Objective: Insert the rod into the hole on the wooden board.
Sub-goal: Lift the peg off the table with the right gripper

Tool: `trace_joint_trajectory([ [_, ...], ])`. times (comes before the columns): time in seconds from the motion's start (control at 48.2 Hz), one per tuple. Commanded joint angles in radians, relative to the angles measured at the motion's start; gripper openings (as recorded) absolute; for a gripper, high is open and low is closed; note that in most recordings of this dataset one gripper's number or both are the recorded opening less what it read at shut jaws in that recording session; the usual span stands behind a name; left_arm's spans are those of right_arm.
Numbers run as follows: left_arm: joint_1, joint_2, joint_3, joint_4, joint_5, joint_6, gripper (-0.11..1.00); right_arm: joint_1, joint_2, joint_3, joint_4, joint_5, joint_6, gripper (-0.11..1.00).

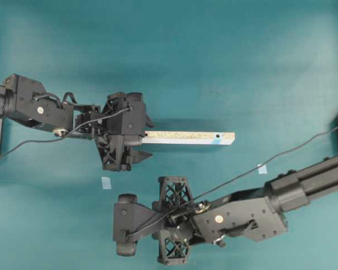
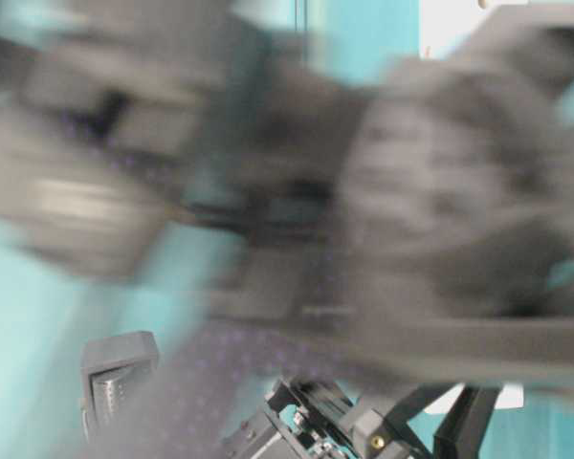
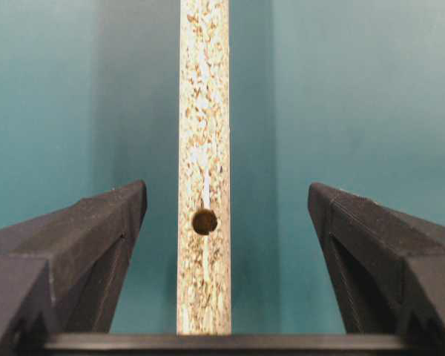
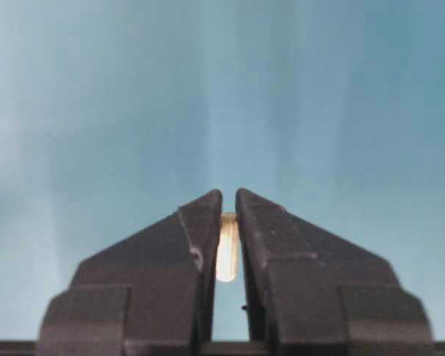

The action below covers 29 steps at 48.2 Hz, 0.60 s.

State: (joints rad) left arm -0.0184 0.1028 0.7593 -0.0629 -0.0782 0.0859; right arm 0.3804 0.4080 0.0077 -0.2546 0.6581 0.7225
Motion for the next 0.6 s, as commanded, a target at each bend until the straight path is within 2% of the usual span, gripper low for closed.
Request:
trace_joint_trajectory([
  [0.0,-0.005,-0.023,-0.002,0.000,-0.005,-0.002,0.94,-0.009,-0.074,-0.006,-0.011,-0.009,-0.002,0.10],
  [0.166,-0.006,-0.023,0.000,0.000,-0.003,0.000,0.94,-0.029,-0.123,0.018,-0.017,-0.032,-0.005,0.10],
  [0.415,-0.005,-0.023,0.005,0.000,-0.003,-0.002,0.94,-0.051,-0.192,0.101,-0.098,-0.192,0.005,0.10],
  [0.58,-0.005,-0.023,0.005,0.002,-0.003,0.000,0.94,-0.063,-0.230,0.164,-0.101,-0.245,0.006,0.10],
])
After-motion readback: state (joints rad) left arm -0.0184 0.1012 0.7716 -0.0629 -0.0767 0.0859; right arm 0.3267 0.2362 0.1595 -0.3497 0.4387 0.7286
